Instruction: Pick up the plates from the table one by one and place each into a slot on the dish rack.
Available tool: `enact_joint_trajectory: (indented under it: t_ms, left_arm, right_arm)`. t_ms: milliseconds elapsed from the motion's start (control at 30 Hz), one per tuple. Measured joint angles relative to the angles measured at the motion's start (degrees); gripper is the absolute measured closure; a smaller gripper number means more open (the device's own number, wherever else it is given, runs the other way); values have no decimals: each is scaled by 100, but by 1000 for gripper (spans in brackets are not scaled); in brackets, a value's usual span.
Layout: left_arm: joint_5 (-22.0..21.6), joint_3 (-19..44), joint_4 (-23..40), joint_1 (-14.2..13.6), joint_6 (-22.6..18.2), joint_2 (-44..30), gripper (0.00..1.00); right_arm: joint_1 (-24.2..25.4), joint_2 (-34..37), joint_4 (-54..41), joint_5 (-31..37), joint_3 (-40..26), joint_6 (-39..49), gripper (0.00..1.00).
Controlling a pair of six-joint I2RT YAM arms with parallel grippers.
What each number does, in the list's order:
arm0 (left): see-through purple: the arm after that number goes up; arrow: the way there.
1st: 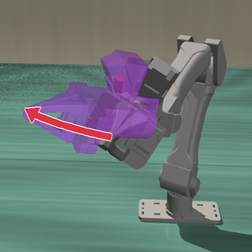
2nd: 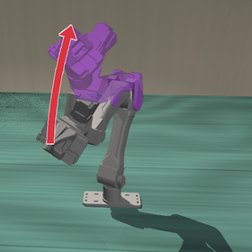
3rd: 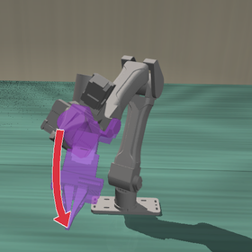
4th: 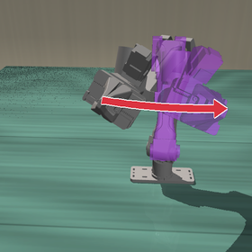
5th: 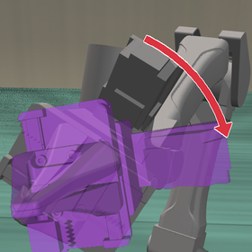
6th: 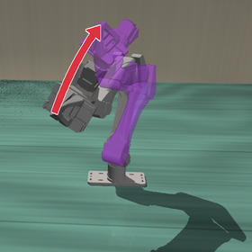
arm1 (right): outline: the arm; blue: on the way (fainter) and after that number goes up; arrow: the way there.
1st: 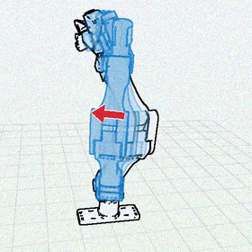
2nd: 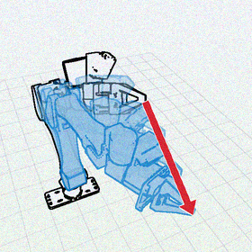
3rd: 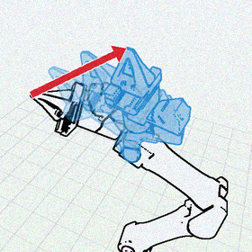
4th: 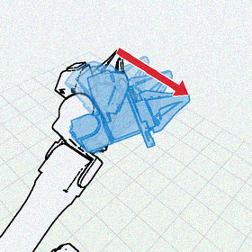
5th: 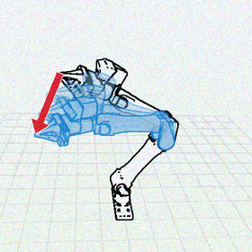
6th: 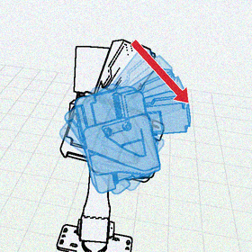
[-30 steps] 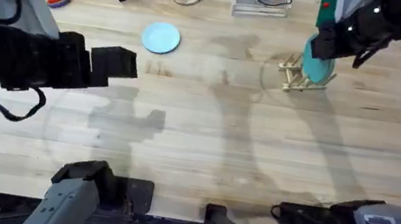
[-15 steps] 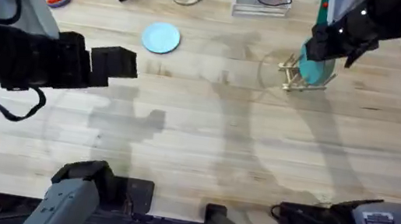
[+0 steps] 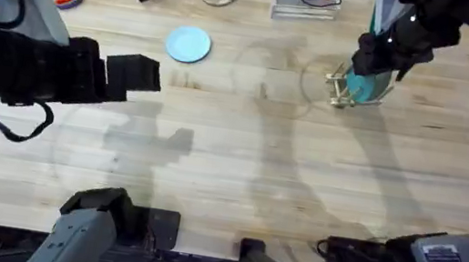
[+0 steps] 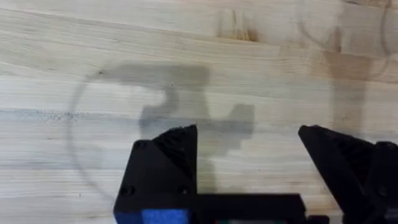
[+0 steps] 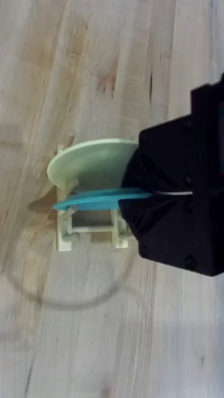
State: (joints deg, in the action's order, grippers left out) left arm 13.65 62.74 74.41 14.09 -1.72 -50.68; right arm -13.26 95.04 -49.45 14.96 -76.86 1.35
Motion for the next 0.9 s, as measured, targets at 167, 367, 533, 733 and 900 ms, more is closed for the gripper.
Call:
enact_joint_trajectory:
  t_ms: [167, 367, 533, 733, 900]
  left_arm:
    - [0, 0, 0, 0, 0, 0, 8]
    - [0, 0, 0, 0, 0, 0, 3]
    - [0, 0, 0, 0, 0, 0, 7]
    - [0, 0, 0, 0, 0, 0, 6]
    - [0, 0, 0, 0, 0, 0, 6]
  right_arm:
    - [0, 0, -1, 0, 0, -1, 946]
    - [0, 0, 10, 4, 0, 2, 880]
    - [0, 0, 10, 4, 0, 2, 843]
    - [0, 0, 10, 4, 0, 2, 827]
    - [0, -7, 10, 4, 0, 2, 827]
